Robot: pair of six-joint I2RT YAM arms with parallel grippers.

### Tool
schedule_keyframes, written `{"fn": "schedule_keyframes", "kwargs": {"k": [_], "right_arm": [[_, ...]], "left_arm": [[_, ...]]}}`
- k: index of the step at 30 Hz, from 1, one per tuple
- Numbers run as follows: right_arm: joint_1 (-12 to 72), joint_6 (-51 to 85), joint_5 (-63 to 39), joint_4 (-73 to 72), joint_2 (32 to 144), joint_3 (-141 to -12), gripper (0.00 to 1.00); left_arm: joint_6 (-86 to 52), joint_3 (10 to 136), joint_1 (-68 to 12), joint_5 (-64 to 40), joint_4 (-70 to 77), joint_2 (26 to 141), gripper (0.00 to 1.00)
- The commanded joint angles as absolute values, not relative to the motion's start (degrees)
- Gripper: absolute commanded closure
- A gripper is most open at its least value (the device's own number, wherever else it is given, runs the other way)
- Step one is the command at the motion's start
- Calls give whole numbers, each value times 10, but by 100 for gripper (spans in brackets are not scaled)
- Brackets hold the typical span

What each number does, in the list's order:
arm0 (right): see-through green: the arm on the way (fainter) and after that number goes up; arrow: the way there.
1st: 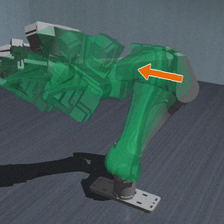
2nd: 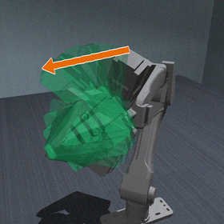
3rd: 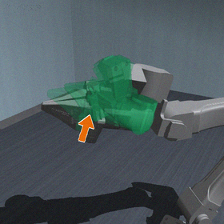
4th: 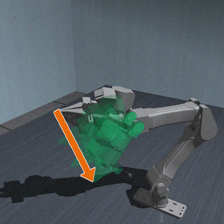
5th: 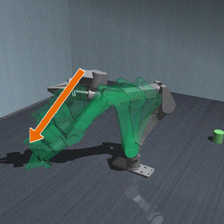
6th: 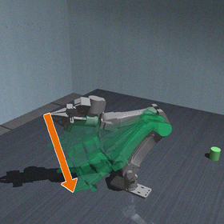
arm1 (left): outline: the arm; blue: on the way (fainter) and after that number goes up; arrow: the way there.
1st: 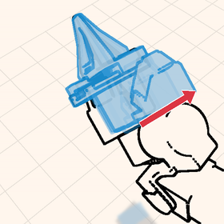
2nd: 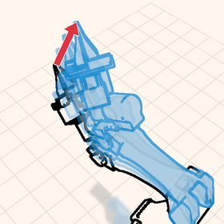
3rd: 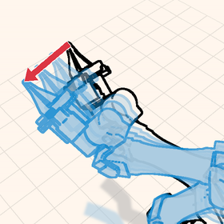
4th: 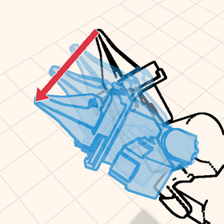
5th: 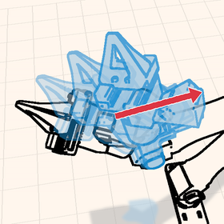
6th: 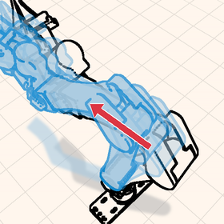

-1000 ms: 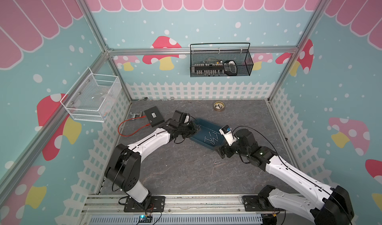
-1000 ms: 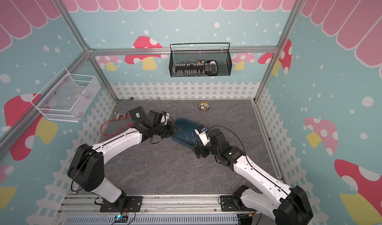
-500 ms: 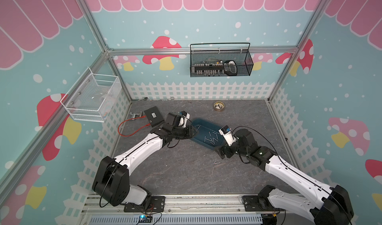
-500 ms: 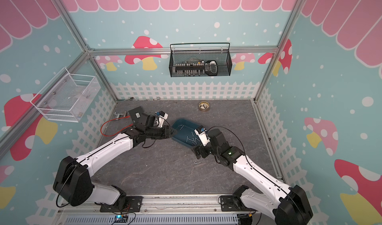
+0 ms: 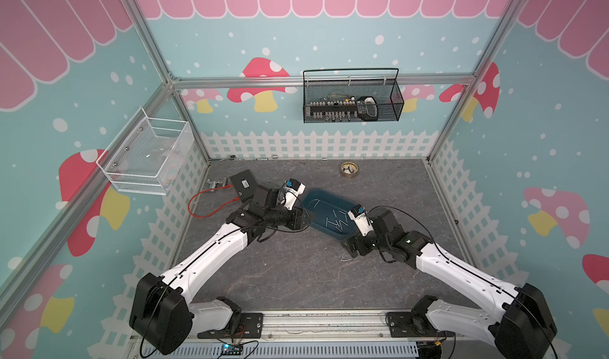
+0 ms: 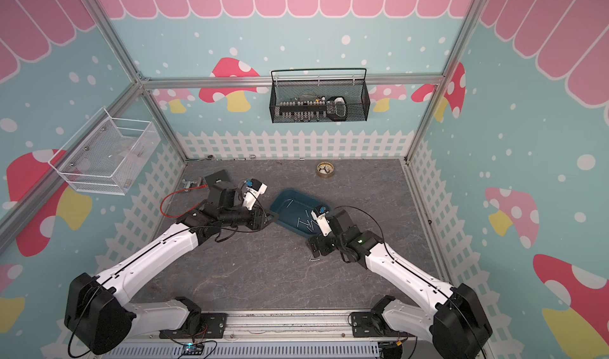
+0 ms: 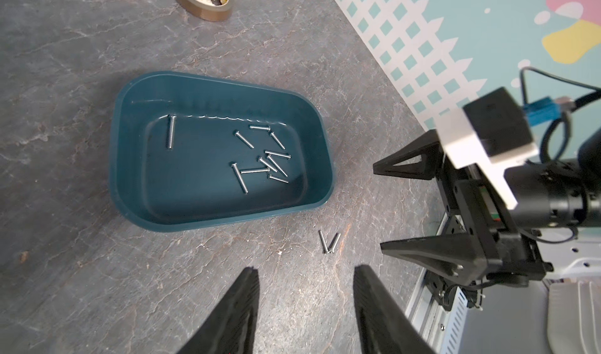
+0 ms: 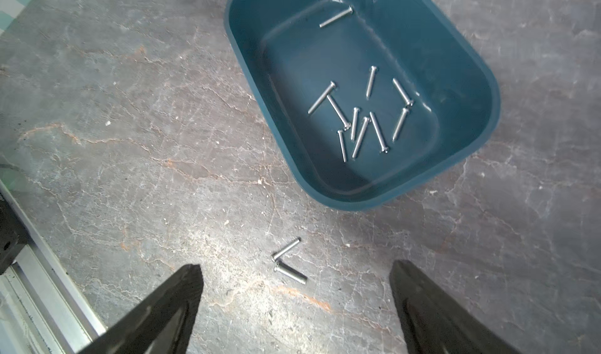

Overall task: Put the screws on the desktop into the storage box
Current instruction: Pick up the screw from the center of the board.

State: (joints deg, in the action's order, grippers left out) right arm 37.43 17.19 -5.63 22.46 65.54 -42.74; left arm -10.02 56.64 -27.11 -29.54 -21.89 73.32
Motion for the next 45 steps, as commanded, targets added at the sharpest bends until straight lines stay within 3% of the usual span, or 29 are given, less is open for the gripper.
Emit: {"fn": "schedule_keyframes", "kwargs": {"k": [1,9,13,26,45], "right_arm": [[388,207,-39,267,666,-433,6],[426,240,-27,292,686,-419,14],[448,244,-9,310,713,-425,23],[483,247,39,342,785,-446,25],[488,204,82,324,867,-490,48]], "left_arm": [[-36,551,-269,-307,-244,727,49],[-18,528,-269,-310,-230,722,49],[-15,523,-269,-328,-221,724,51],[-20,504,-269,-313,-201,721,51],[-20,501,-267,-309,-195,717,52]]}}
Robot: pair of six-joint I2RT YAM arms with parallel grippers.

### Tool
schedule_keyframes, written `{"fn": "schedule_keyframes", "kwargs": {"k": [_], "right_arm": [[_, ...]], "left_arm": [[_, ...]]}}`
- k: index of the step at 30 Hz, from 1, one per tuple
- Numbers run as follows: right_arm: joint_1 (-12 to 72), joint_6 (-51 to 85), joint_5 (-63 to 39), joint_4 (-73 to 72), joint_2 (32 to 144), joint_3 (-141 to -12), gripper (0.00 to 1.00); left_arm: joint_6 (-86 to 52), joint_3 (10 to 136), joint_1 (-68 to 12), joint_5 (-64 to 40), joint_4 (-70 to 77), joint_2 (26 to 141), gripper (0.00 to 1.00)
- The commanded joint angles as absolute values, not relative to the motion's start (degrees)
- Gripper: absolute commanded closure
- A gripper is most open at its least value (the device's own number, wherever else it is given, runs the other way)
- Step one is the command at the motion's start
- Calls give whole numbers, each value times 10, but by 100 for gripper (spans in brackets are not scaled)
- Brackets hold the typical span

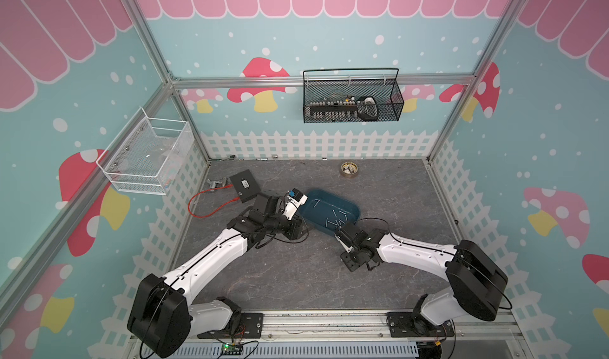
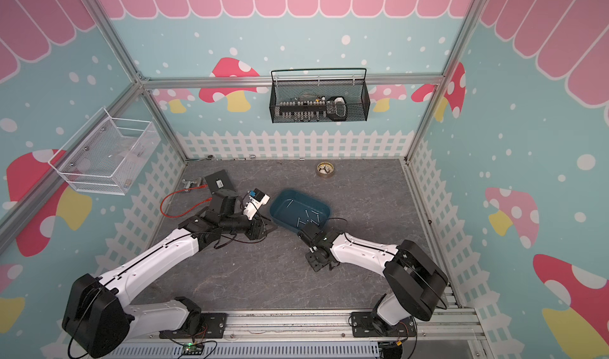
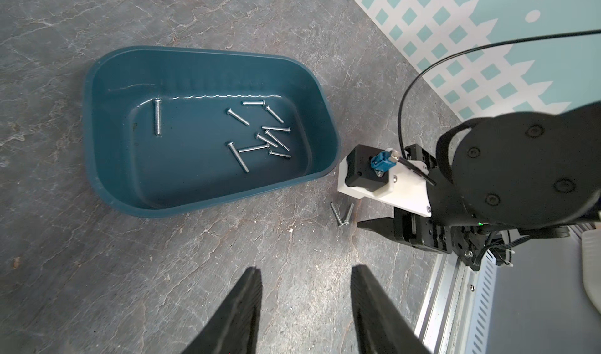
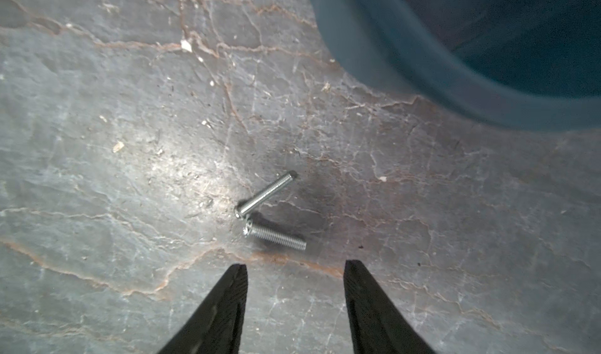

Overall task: Put the screws on the desktop into the storage box
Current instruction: Pick up the screw from the center of the board.

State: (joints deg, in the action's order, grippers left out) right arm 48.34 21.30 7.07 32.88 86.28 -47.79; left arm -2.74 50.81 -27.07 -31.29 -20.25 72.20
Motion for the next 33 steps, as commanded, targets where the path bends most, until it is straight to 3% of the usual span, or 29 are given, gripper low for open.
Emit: {"fn": "schedule_keyframes", "kwargs": {"k": [1,15,33], "right_arm": [[488,203,82,323,869,-490,48],[495,185,82,310,905,-503,49],[495,185,50,298,922,-496,70]], "left_arm": [[-20,501,-267,-309,-195,717,52],[-22,499,-267,-309,-194,715,52],[-23,499,-267,-308,-195,718,53]]}}
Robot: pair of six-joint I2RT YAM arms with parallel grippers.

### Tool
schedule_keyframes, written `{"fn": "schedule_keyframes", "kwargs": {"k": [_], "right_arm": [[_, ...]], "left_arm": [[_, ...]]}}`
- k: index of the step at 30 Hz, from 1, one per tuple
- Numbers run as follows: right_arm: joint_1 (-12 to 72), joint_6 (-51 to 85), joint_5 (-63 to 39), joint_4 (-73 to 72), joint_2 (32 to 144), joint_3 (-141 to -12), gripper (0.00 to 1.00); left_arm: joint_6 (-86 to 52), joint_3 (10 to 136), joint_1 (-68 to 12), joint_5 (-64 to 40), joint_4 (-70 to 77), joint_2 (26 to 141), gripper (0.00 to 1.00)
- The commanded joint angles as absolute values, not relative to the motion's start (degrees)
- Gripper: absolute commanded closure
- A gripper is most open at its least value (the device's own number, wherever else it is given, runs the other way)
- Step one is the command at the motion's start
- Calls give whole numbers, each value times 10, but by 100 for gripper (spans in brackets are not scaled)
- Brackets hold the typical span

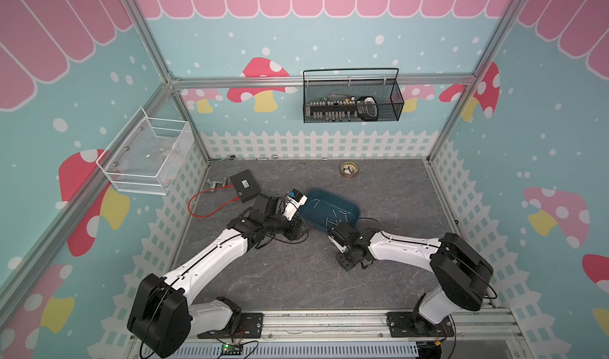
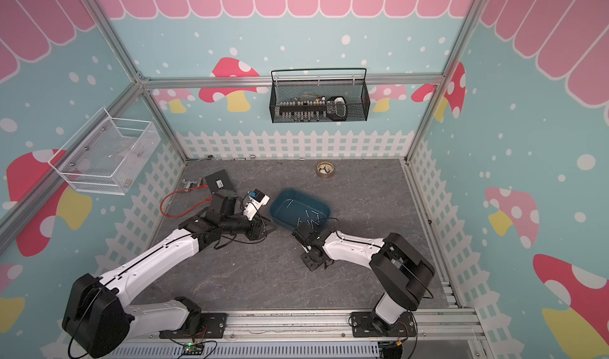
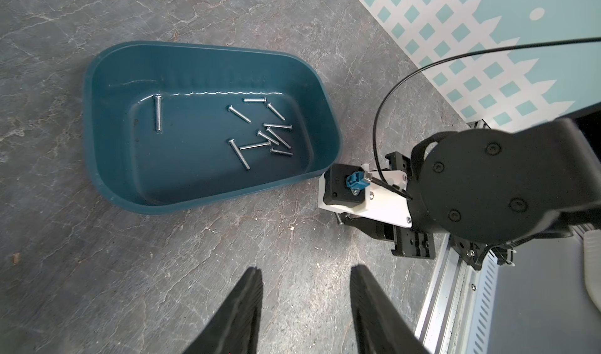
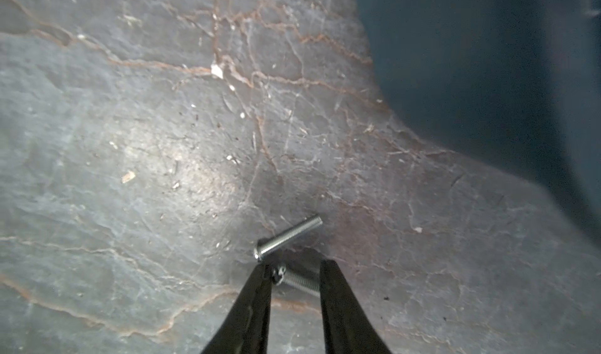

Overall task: Put the screws on the desktop into the storage box
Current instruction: Pick up the screw from the center of the board.

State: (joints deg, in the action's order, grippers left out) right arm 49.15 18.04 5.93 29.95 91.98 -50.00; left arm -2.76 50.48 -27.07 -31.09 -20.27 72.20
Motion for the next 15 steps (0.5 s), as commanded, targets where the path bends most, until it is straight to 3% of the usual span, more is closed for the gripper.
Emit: {"fn": "schedule_keyframes", "kwargs": {"k": [1,15], "right_arm": [[495,187,48,299,919,-492,70],[495,207,34,298,904,-478,79]], "left_arm": [[-23,499,-267,-308,-195,718,53],[-23,499,-267,-310,-195,719,53]]}}
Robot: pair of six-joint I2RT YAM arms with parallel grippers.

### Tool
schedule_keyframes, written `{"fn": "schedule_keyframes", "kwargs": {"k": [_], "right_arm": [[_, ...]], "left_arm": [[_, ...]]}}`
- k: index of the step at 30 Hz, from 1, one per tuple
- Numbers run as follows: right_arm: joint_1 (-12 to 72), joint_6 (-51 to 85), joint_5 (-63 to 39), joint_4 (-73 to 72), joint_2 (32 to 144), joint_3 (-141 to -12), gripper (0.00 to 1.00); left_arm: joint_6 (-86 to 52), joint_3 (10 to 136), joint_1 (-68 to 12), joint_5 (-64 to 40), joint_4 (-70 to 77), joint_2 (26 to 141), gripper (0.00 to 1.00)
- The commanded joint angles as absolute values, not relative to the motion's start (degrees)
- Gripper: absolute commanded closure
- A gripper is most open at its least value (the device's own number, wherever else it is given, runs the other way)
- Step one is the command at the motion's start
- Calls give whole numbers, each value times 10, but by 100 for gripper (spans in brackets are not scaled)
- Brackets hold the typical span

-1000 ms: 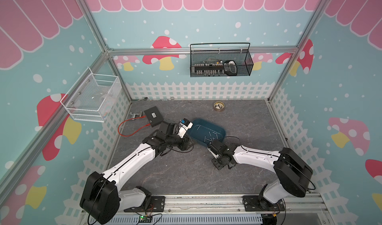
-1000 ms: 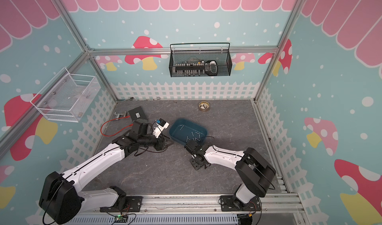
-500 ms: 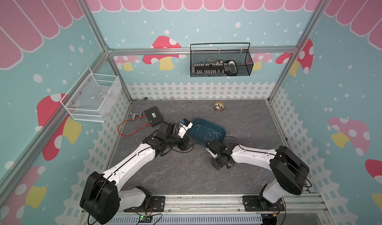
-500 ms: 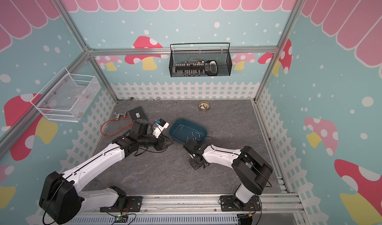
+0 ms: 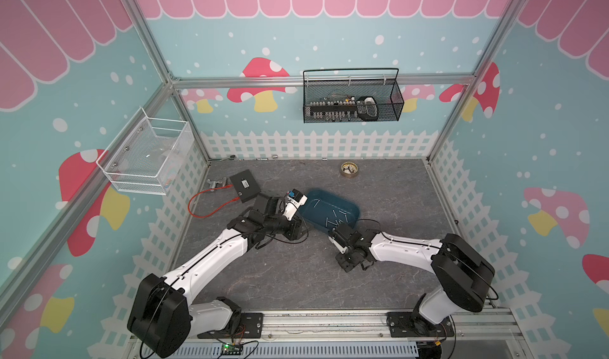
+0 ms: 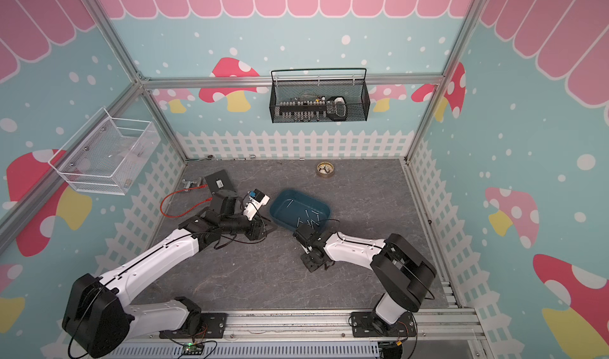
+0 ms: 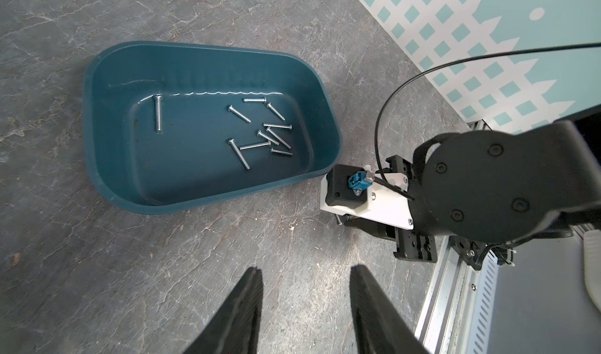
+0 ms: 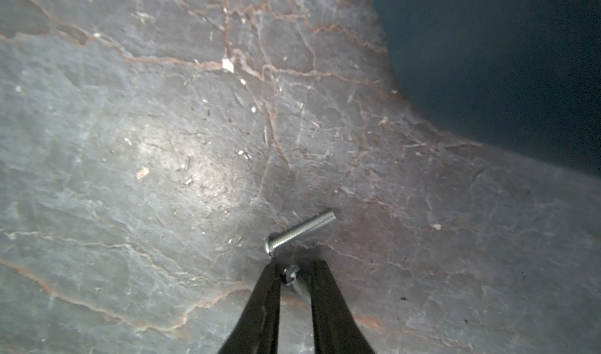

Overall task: Put the screws on the desktop into the storage box
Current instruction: Pick up the screw from the center of the board.

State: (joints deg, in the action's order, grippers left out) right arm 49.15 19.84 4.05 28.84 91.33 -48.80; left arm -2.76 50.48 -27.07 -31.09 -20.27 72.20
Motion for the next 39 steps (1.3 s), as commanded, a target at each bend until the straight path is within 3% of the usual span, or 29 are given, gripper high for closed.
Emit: {"fn": "schedule_keyframes", "kwargs": {"k": [1,22,39], "right_arm": [[495,207,34,298,903,-477,80],[495,206,20,304,848,-484,87],[456,165,36,307,822,-592,87]], "left_arm": [[-23,499,-267,-310,-195,719,53],[-23,500,-267,-313,-196,723,53],[-30,506,-266,-316,-198,741,51]]}}
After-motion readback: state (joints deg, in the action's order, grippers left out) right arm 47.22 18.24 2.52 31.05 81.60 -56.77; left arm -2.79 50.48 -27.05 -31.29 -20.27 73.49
